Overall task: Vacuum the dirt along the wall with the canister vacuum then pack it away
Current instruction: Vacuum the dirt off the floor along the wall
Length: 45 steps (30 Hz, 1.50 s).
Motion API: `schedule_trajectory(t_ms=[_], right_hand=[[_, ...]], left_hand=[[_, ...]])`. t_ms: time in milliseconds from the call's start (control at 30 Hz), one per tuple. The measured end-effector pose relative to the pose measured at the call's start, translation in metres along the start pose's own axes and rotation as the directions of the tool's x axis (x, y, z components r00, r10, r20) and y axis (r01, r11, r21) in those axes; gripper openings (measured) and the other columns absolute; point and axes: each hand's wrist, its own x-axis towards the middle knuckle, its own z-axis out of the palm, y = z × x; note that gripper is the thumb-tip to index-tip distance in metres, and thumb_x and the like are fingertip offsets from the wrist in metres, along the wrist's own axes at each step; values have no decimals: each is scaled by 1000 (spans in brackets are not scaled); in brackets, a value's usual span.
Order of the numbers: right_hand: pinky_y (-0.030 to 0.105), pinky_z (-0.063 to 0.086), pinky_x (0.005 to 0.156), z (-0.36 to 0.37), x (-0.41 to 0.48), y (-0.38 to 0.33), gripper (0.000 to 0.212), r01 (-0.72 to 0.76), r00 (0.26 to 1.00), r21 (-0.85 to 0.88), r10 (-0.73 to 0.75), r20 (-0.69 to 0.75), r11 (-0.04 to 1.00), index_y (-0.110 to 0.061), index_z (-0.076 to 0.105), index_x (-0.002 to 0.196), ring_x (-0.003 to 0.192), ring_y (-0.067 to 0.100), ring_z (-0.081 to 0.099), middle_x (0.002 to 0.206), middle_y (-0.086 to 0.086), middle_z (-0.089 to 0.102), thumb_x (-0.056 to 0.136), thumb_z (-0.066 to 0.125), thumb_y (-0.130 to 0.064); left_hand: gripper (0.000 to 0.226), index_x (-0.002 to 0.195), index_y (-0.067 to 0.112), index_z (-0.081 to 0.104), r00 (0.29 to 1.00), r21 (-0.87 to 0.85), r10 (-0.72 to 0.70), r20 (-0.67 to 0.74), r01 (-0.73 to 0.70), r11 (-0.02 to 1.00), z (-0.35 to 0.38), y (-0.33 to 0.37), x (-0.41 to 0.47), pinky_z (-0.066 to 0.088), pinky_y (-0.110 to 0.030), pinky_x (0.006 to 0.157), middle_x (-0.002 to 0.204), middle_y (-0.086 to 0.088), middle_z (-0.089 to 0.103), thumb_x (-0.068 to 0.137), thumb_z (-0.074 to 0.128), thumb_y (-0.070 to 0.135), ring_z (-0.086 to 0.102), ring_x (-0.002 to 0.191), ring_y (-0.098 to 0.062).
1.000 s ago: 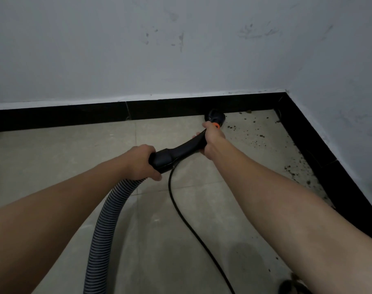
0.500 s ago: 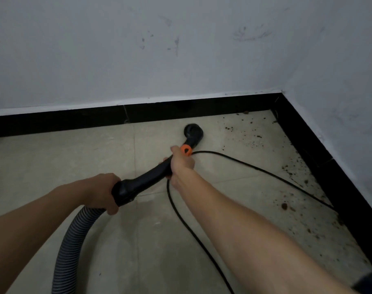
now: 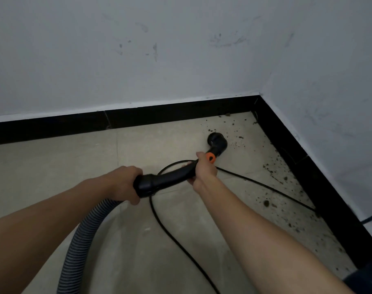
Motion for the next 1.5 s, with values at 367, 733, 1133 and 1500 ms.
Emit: schedule_trajectory(t_ms=[367,733,1133,1500], right_hand=[[40,60,66,25,40,-63,36,52,997,-160,-43,61,986,-9,51,121,78,26,69,91,11,65,93,64,-28],[46,59,84,68,20,-12,29,37,987,-248,3,158,968,-12,52,110,87,26,68,93,12,67,90,64,-30],[45,60,82,19,7,8,21,-3,1000,-12,3,28,1000,-10,56,98,81,25,68,86,11,68,89,66,-27],[36,58,73,16,-6,26,22,-105,991,65,99,90,992,-12,58,101,80,24,70,84,8,69,90,66,-30]], left_hand=[[45,110,18,51,989,-135,25,-148,-46,990,-13,21,42,47,-26,68,100,-2,57,73,77,22,56,87,-17],[36,91,19,54,990,-142,-135,28,138,980,11,-28,14,48,-21,60,90,1,61,65,80,18,60,80,-12],[45,106,17,55,995,75,-79,58,75,994,4,-11,13,46,-22,69,103,-2,61,68,79,17,59,93,-16],[49,106,25,55,994,158,-84,68,72,985,0,-27,7,48,-20,74,99,6,60,64,79,16,57,91,-11]])
